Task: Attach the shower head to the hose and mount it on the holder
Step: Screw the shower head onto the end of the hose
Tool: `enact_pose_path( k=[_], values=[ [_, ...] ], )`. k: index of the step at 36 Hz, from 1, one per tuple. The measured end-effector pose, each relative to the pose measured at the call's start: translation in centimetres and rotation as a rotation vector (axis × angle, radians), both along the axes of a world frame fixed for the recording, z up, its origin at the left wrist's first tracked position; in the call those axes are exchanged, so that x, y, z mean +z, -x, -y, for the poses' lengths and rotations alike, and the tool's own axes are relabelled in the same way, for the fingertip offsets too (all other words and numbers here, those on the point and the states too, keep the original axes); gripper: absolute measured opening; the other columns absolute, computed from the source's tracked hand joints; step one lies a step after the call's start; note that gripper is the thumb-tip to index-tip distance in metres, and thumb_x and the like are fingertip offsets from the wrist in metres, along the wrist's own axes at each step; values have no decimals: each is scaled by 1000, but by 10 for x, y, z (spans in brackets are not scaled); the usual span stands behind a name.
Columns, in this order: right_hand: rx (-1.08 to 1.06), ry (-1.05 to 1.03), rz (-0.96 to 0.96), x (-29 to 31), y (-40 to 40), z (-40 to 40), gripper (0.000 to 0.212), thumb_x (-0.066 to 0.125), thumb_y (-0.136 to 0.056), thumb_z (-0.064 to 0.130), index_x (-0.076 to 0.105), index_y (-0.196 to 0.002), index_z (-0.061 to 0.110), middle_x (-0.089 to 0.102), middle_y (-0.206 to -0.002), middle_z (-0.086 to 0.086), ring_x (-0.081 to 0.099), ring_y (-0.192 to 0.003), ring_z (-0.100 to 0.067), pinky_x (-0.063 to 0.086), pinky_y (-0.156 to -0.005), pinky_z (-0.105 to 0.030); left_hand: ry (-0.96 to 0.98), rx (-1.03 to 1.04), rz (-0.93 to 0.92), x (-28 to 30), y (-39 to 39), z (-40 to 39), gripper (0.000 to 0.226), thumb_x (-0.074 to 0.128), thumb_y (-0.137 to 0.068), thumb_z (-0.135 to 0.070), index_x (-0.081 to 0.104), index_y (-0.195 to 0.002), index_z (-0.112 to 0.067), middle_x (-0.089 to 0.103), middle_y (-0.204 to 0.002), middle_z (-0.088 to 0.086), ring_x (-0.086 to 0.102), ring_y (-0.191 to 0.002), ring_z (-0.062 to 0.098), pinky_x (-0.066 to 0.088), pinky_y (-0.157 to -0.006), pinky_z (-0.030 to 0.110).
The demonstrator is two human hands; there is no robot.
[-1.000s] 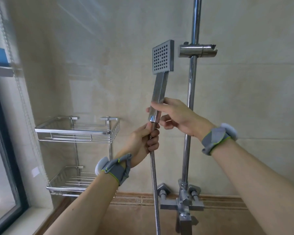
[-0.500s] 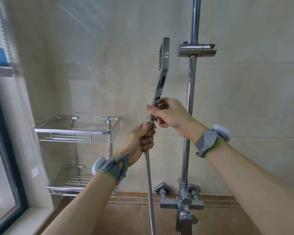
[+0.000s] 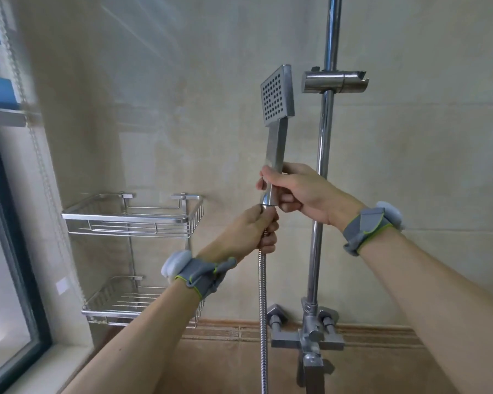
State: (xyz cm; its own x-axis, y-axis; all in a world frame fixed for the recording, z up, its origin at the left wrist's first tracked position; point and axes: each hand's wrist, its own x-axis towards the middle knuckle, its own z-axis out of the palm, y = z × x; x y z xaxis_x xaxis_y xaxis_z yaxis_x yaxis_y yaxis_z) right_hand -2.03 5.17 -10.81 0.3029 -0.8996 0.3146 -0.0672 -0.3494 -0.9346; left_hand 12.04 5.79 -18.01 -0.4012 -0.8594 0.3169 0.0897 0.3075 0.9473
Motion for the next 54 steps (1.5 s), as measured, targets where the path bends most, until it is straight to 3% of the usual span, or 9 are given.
enact_pose_path(
  k=[5,11,15,19,25,30,36,47,54],
  values=[
    [-148,43,130,-2,-15,-2,27,67,-97,25,60,-112,3,64,-94,-13,31,-37,-7,31,-44,-24,111,257,29,2,11,12,24,37,-98,-23,32,-75,-17,30,-63,0,30,-39,8,27,-43,22],
    [-428,141,67,-8,-31,3,30,65,-96,38,62,-108,11,72,-102,-23,42,-33,-6,44,-47,-25,328,474,286,-8,8,24,16,35,-88,-37,36,-81,-22,54,-80,27,53,-71,51,50,-61,56],
    [-236,96,-33,-1,-13,0,27,56,-103,33,63,-108,7,73,-100,-10,36,-36,-3,28,-43,-21,187,296,101,-4,7,10,24,44,-96,-30,35,-79,-15,36,-62,5,39,-42,20,35,-47,33],
    [-90,55,-64,2,4,-4,35,51,-105,29,65,-117,-1,77,-91,-5,23,-57,-16,21,-46,-22,-13,-39,-65,-4,2,-2,21,53,-95,-25,45,-85,-9,35,-62,1,31,-50,16,32,-48,27],
    [88,-22,-10,3,6,-13,22,54,-103,31,65,-95,13,71,-80,-1,64,-67,-12,48,-61,-24,-258,-345,-11,8,7,-8,37,52,-90,-21,31,-59,-19,23,-44,-5,18,-39,11,16,-44,26],
    [230,-118,224,12,-2,-14,30,63,-99,26,49,-73,19,42,-56,2,49,-63,-18,41,-61,-26,-244,-202,64,7,27,-13,52,58,-85,-12,16,-57,-24,15,-39,-6,10,-35,11,11,-40,20],
    [161,-49,283,19,-10,-15,39,64,-100,22,40,-69,19,22,-62,1,28,-49,-16,28,-51,-28,-164,88,-84,4,45,-11,42,54,-83,-2,28,-57,-22,22,-40,-5,15,-32,10,13,-40,17],
    [-463,246,418,-12,-50,5,35,69,-86,33,51,-56,26,44,-50,3,40,-48,-24,39,-52,-36,8,560,51,-10,46,5,40,52,-74,-12,34,-39,-19,25,-26,-7,23,-34,16,26,-40,22],
    [-58,-114,452,-7,-29,1,36,65,-98,30,45,-70,17,23,-52,4,25,-39,-12,25,-45,-22,-151,236,112,-11,31,-1,42,60,-81,-12,33,-49,-18,29,-38,-2,24,-32,15,21,-43,22]
  ],
)
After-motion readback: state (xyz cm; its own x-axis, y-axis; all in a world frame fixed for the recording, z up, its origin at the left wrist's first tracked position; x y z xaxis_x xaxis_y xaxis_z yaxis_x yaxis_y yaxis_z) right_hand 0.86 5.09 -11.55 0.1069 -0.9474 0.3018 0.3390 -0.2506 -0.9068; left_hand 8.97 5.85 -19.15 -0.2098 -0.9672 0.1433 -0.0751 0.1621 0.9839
